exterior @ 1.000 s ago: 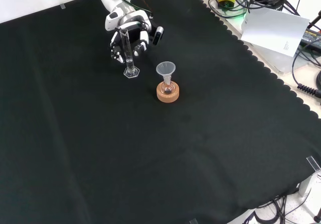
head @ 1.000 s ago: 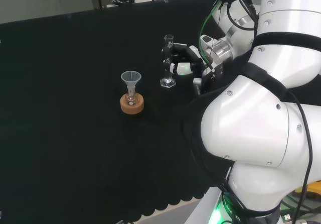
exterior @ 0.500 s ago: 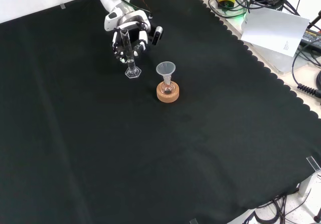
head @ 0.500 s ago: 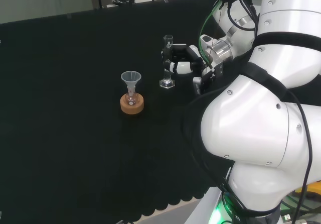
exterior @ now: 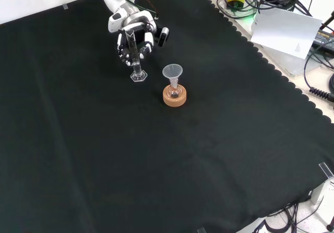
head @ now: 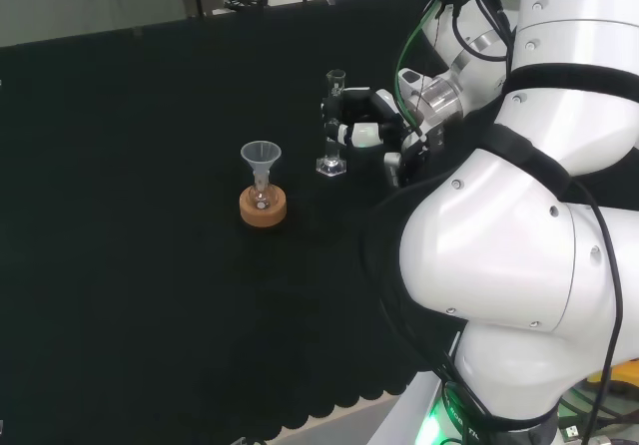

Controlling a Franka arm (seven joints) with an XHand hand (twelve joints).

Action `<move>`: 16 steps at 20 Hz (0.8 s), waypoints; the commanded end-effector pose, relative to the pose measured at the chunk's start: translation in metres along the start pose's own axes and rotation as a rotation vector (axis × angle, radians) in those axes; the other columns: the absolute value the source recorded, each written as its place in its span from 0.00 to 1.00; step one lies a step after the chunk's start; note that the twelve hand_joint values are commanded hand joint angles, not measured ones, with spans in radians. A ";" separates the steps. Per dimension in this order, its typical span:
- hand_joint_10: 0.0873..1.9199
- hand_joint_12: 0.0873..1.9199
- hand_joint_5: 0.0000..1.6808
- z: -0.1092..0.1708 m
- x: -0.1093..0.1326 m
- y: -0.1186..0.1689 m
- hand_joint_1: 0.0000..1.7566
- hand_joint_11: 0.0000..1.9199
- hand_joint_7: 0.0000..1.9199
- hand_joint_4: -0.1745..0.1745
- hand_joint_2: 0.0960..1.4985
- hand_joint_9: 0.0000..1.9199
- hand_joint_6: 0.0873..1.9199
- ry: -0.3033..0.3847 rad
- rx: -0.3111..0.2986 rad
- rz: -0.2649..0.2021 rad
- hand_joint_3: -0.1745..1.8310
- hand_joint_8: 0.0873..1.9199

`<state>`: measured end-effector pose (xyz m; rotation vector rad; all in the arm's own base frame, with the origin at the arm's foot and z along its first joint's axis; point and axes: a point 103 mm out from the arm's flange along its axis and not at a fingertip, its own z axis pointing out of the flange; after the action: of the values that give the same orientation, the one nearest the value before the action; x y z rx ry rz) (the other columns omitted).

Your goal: Pick up the graduated cylinder.

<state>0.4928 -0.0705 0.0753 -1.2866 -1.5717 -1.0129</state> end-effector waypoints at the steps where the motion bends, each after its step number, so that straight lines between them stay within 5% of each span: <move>1: 0.29 0.45 0.61 -0.002 0.002 -0.001 0.78 0.56 0.50 0.15 0.63 0.62 0.42 -0.020 -0.017 0.005 0.16 0.46; 3: 0.28 0.43 0.64 -0.003 0.006 0.000 0.79 0.58 0.53 0.03 0.66 0.64 0.39 -0.042 -0.025 0.002 0.10 0.46; 6: 0.21 0.41 0.68 -0.006 0.015 0.001 0.80 0.59 0.57 0.00 0.65 0.67 0.35 -0.066 -0.023 -0.012 0.09 0.43; 11: 0.00 0.39 0.70 -0.011 0.027 0.003 0.80 0.60 0.62 0.18 0.64 0.76 0.37 -0.127 0.007 -0.035 0.08 0.35; 15: 0.00 0.39 0.69 -0.016 0.043 0.006 0.80 0.60 0.61 0.20 0.64 0.78 0.39 -0.215 0.068 -0.045 0.08 0.36; 16: 0.00 0.39 0.70 -0.017 0.047 0.006 0.80 0.60 0.60 0.13 0.64 0.78 0.35 -0.233 0.078 -0.047 0.08 0.38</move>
<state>0.4975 -0.0717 0.1103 -1.3380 -1.7111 -0.9558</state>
